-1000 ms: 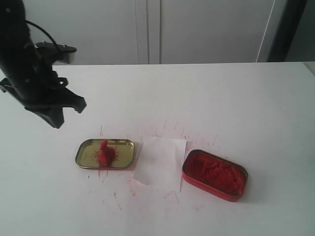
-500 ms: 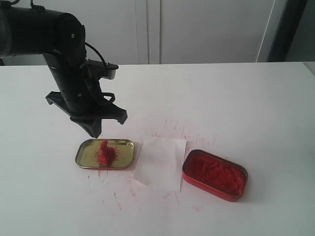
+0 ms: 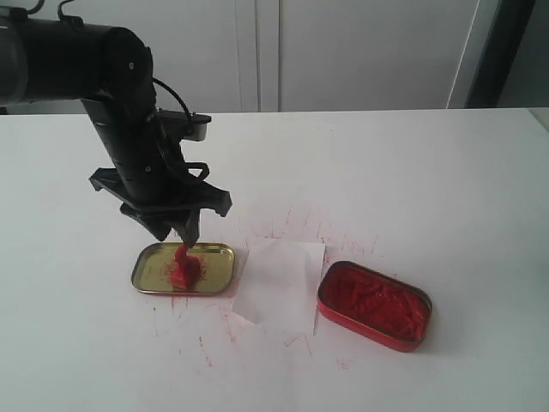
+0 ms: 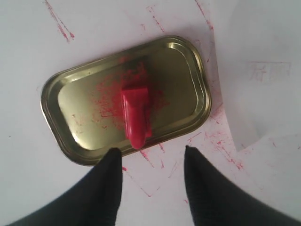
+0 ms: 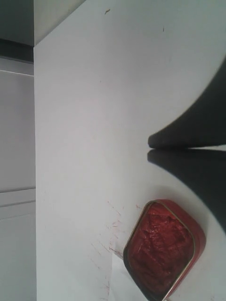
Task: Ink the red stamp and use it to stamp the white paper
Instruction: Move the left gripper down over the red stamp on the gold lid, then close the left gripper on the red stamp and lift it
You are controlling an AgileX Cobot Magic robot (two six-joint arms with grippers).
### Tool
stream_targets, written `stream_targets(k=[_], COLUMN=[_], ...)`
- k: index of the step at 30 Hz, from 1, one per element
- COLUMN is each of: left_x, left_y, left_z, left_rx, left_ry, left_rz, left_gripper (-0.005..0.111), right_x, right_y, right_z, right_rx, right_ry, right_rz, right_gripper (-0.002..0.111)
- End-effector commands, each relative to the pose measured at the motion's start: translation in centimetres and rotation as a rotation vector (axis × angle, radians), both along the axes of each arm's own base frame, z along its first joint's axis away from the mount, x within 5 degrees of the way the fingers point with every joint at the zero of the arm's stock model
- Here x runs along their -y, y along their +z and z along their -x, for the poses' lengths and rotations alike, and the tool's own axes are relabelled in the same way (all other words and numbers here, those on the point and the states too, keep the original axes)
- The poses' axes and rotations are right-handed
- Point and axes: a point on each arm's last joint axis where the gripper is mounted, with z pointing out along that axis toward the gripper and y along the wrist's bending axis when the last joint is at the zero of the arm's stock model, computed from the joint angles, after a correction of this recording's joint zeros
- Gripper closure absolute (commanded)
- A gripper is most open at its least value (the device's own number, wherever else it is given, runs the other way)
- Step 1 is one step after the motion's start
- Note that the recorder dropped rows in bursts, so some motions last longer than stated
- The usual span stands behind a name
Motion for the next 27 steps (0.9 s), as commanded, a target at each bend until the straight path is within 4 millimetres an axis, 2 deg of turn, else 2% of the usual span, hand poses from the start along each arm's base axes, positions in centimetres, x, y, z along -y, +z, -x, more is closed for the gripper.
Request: stream_targets(k=[1,11,17,27], left_x=[0.6,1.1,0.9,0.8], left_y=[-1.4,-4.2,-4.3,-4.3], left_z=[-0.1,-1.2,-1.4,-1.4], left_rx=[-0.051,-0.055,-0.032,-0.024], left_ry=[0.009,0.013,-0.003,-0.006], left_rz=[-0.002,-0.018,-0.049,-0.054], left_gripper=[0.054,0.056,0.063,0.063], right_x=[0.0,0.0,0.0,0.0], right_y=[0.0,0.0,0.0,0.0], right_z=[0.0,0.0,0.0,0.0], right_rx=[0.013,0.013,0.013,0.013], right_ry=[-0.004,-0.004,-0.004,-0.004], right_rz=[0.000,0.000,0.000,0.000], right_gripper=[0.108,0.108,0.108,0.108])
